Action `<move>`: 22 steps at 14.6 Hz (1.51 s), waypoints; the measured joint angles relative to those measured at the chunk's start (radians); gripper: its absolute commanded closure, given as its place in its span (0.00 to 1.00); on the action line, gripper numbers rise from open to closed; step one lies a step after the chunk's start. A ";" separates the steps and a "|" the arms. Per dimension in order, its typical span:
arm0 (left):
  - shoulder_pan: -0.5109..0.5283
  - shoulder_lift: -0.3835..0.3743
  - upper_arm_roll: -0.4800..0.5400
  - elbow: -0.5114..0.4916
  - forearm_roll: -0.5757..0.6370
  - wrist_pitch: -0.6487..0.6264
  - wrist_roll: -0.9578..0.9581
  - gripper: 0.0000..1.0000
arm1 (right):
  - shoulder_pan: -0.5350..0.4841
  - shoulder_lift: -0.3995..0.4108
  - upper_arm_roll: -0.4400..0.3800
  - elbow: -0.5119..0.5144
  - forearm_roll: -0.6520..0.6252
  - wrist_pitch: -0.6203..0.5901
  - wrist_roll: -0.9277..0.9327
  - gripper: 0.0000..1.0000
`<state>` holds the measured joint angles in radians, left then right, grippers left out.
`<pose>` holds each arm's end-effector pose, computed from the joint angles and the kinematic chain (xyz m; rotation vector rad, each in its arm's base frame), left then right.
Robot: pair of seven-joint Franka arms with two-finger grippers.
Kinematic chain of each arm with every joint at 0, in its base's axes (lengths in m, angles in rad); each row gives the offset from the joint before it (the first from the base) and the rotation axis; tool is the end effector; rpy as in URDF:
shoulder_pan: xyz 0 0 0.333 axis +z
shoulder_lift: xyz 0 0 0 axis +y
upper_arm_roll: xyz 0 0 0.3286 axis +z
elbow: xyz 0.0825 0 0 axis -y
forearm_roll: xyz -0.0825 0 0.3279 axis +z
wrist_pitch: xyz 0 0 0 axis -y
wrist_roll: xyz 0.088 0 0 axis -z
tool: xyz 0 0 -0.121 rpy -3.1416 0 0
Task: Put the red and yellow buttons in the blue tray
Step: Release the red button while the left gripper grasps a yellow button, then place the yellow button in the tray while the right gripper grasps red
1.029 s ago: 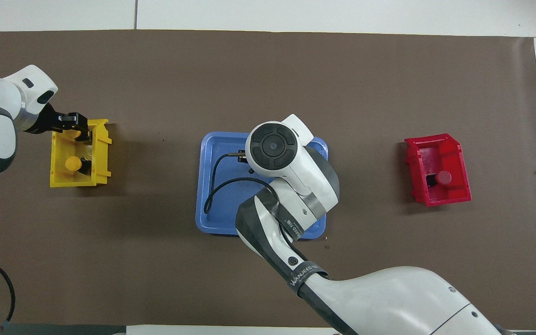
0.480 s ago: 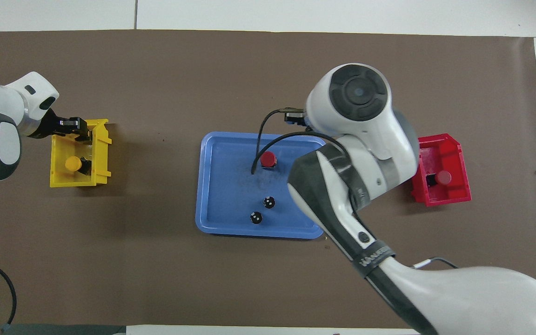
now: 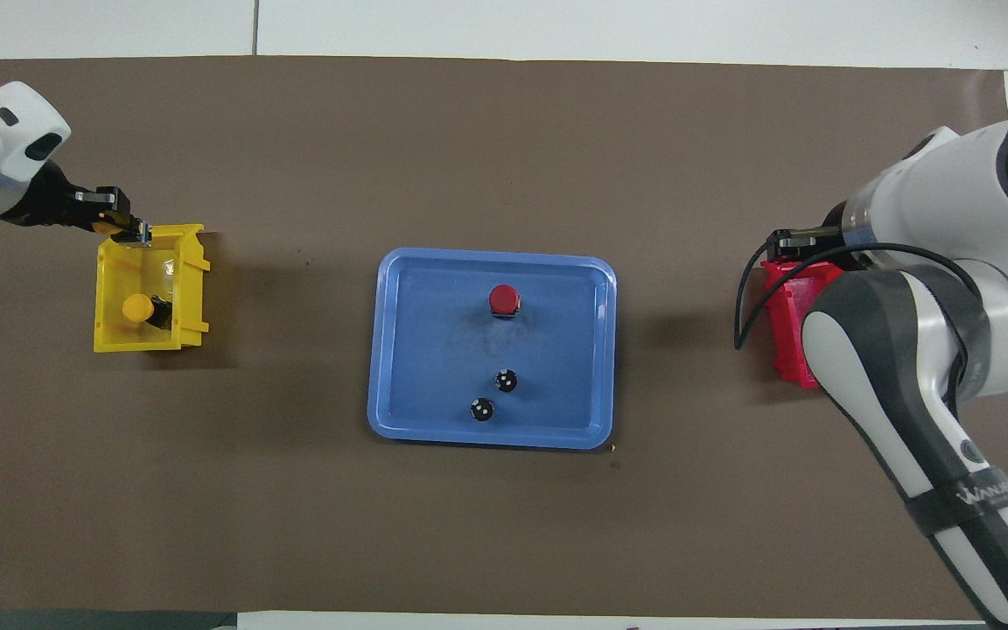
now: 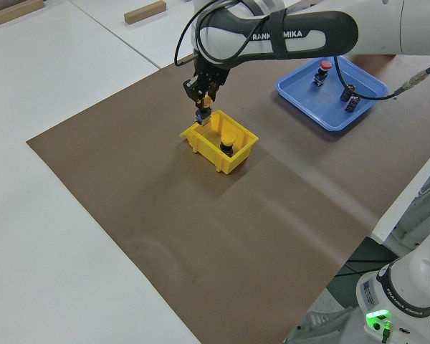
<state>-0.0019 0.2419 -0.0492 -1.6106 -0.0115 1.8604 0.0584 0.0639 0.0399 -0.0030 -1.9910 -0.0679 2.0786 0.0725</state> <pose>0.5850 -0.0282 0.5002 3.1145 -0.1633 0.0129 0.5190 0.0274 0.4698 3.0835 0.0309 0.0796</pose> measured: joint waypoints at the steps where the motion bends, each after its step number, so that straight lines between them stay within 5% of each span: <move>1: -0.041 -0.003 -0.002 0.046 -0.001 -0.046 -0.053 0.99 | -0.033 -0.008 0.001 -0.023 0.001 0.001 -0.045 0.38; 7: -0.419 0.014 -0.015 -0.016 -0.080 0.062 -0.474 0.99 | -0.145 -0.050 0.003 -0.173 0.090 0.094 -0.202 0.38; 16: -0.545 0.049 -0.013 -0.229 -0.105 0.375 -0.584 0.98 | -0.144 -0.080 0.014 -0.312 0.092 0.222 -0.259 0.38; 17: -0.562 0.058 -0.014 -0.242 -0.105 0.400 -0.607 0.89 | -0.144 -0.083 0.014 -0.320 0.092 0.226 -0.259 0.38; 18: -0.576 0.067 -0.014 -0.247 -0.105 0.417 -0.623 0.65 | -0.144 -0.085 0.014 -0.324 0.092 0.230 -0.259 0.38; 19: -0.584 0.075 -0.014 -0.247 -0.105 0.423 -0.632 0.11 | -0.144 -0.086 0.014 -0.327 0.092 0.233 -0.259 0.38; 22: -0.585 0.076 -0.010 -0.246 -0.105 0.413 -0.637 0.03 | -0.144 -0.087 0.014 -0.336 0.092 0.246 -0.260 0.38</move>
<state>-0.5873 0.3178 -0.0590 -1.8566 -0.1164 2.2734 -0.5783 -0.0804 -0.0474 0.0111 -2.3266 0.0242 2.3245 -0.1877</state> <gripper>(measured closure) 0.419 0.379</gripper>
